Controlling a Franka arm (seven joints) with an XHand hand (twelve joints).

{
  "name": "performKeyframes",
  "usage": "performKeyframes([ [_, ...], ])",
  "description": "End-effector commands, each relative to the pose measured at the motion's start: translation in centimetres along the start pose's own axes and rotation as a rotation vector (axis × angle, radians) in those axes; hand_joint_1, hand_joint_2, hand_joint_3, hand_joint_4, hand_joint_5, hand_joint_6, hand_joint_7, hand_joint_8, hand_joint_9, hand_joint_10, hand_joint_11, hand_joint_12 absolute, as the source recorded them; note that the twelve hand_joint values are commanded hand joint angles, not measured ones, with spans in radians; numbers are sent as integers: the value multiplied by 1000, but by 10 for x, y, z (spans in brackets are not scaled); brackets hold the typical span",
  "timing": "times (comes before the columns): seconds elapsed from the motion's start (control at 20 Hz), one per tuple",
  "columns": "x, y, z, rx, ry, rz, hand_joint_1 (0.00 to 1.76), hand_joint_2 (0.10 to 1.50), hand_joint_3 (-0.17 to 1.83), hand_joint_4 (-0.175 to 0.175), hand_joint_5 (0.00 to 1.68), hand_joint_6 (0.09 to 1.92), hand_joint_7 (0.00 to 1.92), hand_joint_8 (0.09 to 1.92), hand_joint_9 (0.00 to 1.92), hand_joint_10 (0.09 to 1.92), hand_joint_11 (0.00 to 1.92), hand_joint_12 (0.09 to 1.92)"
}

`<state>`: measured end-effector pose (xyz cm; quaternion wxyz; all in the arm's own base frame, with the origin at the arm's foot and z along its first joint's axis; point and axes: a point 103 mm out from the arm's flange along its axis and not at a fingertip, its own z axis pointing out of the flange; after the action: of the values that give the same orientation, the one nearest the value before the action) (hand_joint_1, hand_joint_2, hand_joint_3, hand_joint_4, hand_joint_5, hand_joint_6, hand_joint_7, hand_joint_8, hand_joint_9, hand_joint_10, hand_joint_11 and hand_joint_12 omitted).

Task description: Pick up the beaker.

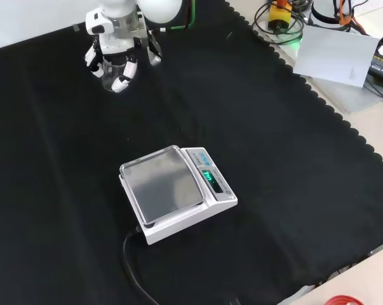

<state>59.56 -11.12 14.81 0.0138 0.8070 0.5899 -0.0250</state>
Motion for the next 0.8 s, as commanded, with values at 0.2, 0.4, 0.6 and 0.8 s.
performKeyframes([
  [0.2, 90, -29, -36, 10, 13, -90, 1156, 757, 727, -175, 985, 1176, 834, 1286, 1117, 956, 1301, 837],
  [0.4, 132, -44, -40, 23, 15, -140, 1159, 751, 731, -175, 990, 1170, 830, 1287, 1116, 959, 1294, 831],
  [0.6, 173, -61, -43, 33, 22, -201, 1160, 747, 735, -175, 993, 1166, 827, 1288, 1114, 963, 1288, 827],
  [0.8, 205, -73, -49, 33, 26, -254, 1160, 745, 737, -175, 994, 1165, 825, 1290, 1114, 967, 1287, 825],
])
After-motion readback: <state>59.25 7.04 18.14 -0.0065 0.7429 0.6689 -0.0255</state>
